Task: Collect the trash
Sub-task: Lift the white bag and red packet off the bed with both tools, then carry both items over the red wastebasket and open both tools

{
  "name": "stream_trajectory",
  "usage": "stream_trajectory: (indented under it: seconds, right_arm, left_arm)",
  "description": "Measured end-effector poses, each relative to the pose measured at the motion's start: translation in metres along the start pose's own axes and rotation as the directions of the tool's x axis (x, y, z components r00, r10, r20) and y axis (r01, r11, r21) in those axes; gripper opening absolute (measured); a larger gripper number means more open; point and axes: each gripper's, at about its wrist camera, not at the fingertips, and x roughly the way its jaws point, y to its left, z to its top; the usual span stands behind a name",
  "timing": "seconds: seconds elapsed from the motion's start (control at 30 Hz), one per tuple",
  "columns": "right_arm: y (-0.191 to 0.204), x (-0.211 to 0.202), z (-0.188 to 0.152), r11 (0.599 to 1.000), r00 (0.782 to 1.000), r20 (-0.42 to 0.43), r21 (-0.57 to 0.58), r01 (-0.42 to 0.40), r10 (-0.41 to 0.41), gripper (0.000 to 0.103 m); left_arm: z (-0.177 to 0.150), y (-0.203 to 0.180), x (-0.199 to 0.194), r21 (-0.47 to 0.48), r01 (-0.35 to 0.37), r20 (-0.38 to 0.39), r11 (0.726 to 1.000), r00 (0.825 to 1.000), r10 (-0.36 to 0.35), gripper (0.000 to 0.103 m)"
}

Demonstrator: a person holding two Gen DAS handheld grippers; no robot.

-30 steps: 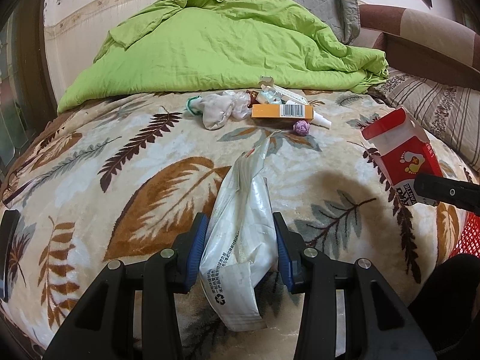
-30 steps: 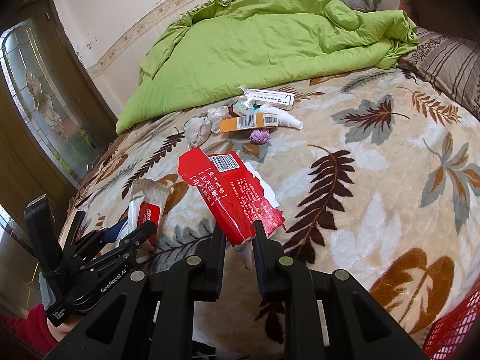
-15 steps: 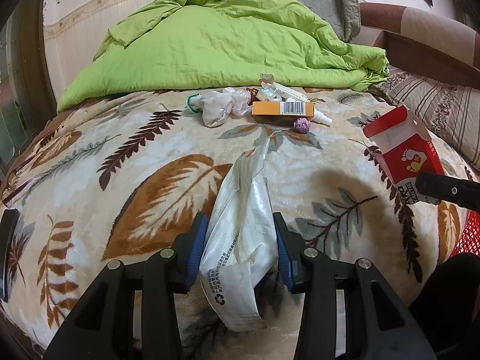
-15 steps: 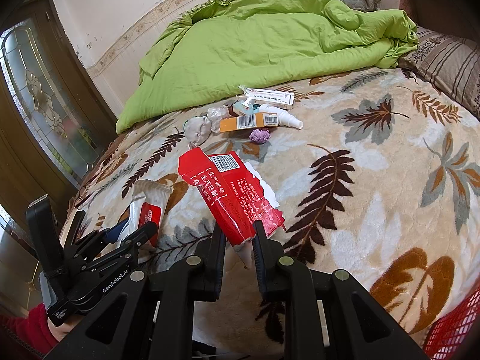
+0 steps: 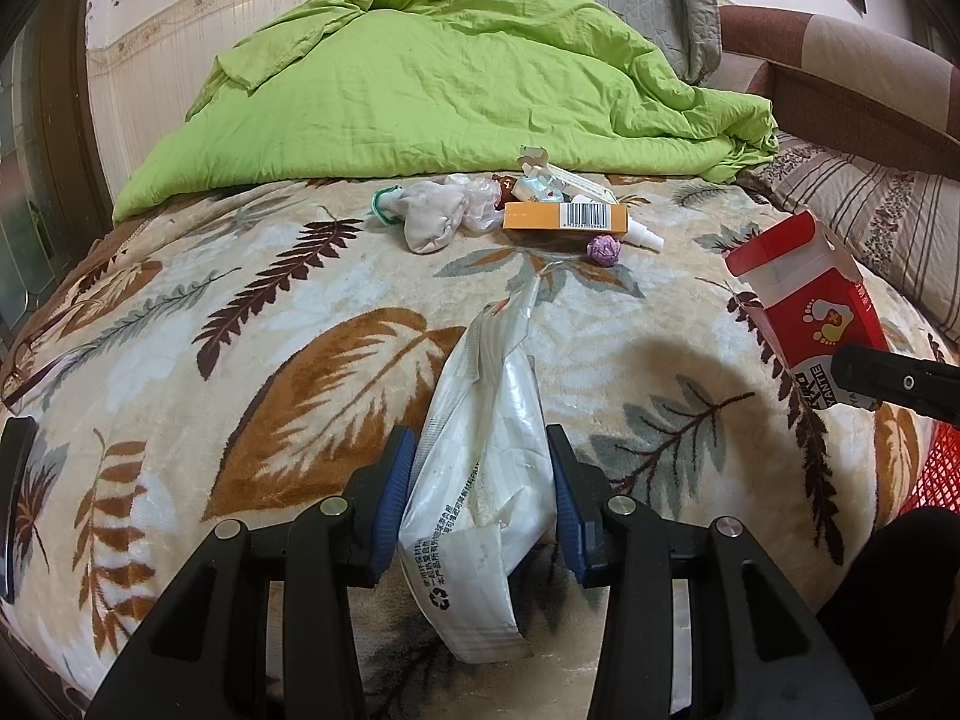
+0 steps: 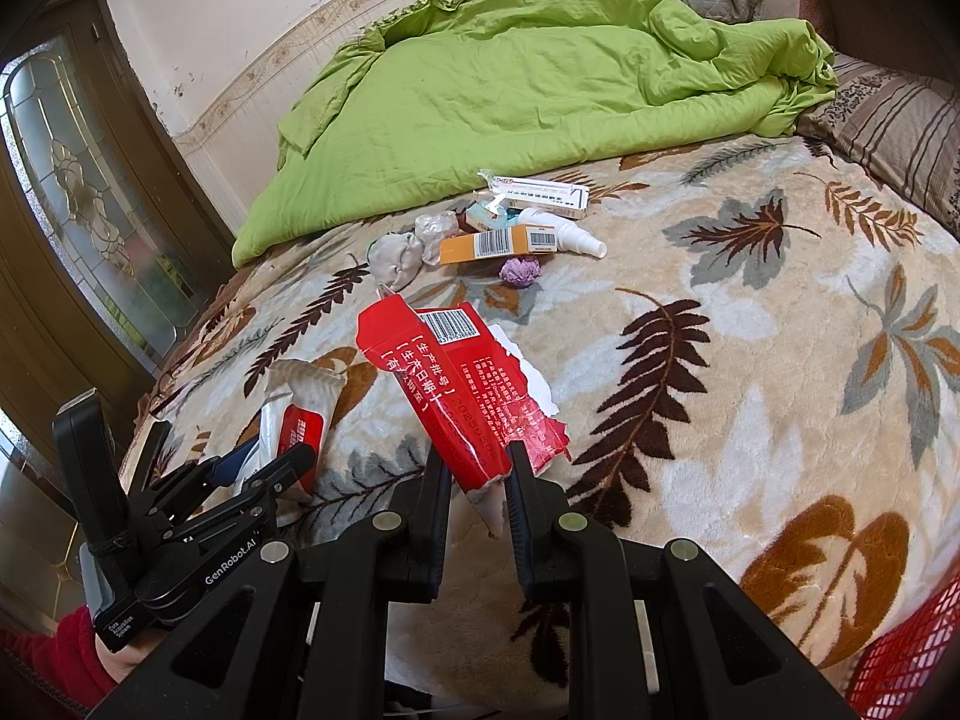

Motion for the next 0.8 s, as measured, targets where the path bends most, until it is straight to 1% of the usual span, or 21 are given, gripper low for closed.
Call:
stream_trajectory:
  seconds: [0.17, 0.3, 0.4, 0.47, 0.53, 0.57, 0.6, 0.63, 0.67, 0.7, 0.8]
  right_arm:
    - [0.000, 0.000, 0.000, 1.000, 1.000, -0.001, 0.002, -0.002, 0.002, 0.019]
    - [-0.006, -0.005, 0.000, 0.999, 1.000, 0.015, 0.042, -0.020, 0.019, 0.019]
    - [-0.016, -0.019, -0.004, 0.993, 0.998, 0.023, 0.103, -0.057, 0.055, 0.019]
    - [-0.025, -0.036, -0.009, 0.988, 0.998, 0.027, 0.142, -0.065, 0.062, 0.019]
    - [-0.034, -0.053, -0.011, 0.982, 0.997, 0.038, 0.173, -0.072, 0.067, 0.019]
    - [-0.042, -0.069, -0.014, 0.978, 0.996, 0.057, 0.195, -0.071, 0.061, 0.019]
    - [-0.046, -0.079, -0.014, 0.976, 0.996, 0.071, 0.207, -0.068, 0.055, 0.019]
    - [-0.053, -0.092, -0.016, 0.973, 0.995, 0.090, 0.220, -0.062, 0.043, 0.019]
    - [-0.062, -0.111, -0.018, 0.969, 0.993, 0.117, 0.242, -0.050, 0.022, 0.019]
    - [-0.070, -0.124, -0.020, 0.965, 0.991, 0.135, 0.259, -0.040, 0.005, 0.019]
    - [-0.099, -0.166, -0.030, 0.946, 0.980, 0.188, 0.324, 0.003, -0.068, 0.019]
  left_arm:
    - [0.000, 0.001, 0.000, -0.006, 0.013, 0.003, 1.000, 1.000, -0.013, 0.042]
    - [-0.001, -0.001, -0.004, -0.015, 0.072, 0.024, 0.997, 0.997, -0.072, 0.042]
    - [-0.003, -0.012, -0.009, 0.016, 0.117, 0.018, 0.993, 0.993, -0.117, 0.042]
    - [-0.001, -0.020, -0.015, 0.041, 0.143, 0.014, 0.989, 0.990, -0.144, 0.042]
    - [0.003, -0.033, -0.023, 0.067, 0.189, 0.006, 0.980, 0.982, -0.190, 0.042]
    - [0.005, -0.040, -0.027, 0.081, 0.209, 0.004, 0.975, 0.978, -0.210, 0.042]
    - [0.008, -0.050, -0.031, 0.099, 0.234, 0.002, 0.967, 0.972, -0.235, 0.042]
    - [0.011, -0.064, -0.038, 0.124, 0.269, -0.001, 0.955, 0.963, -0.271, 0.042]
    - [0.014, -0.072, -0.042, 0.138, 0.290, -0.001, 0.947, 0.956, -0.293, 0.042]
    - [0.018, -0.084, -0.048, 0.158, 0.316, -0.001, 0.936, 0.948, -0.320, 0.042]
    - [0.030, -0.127, -0.065, 0.208, 0.413, -0.023, 0.887, 0.908, -0.417, 0.042]
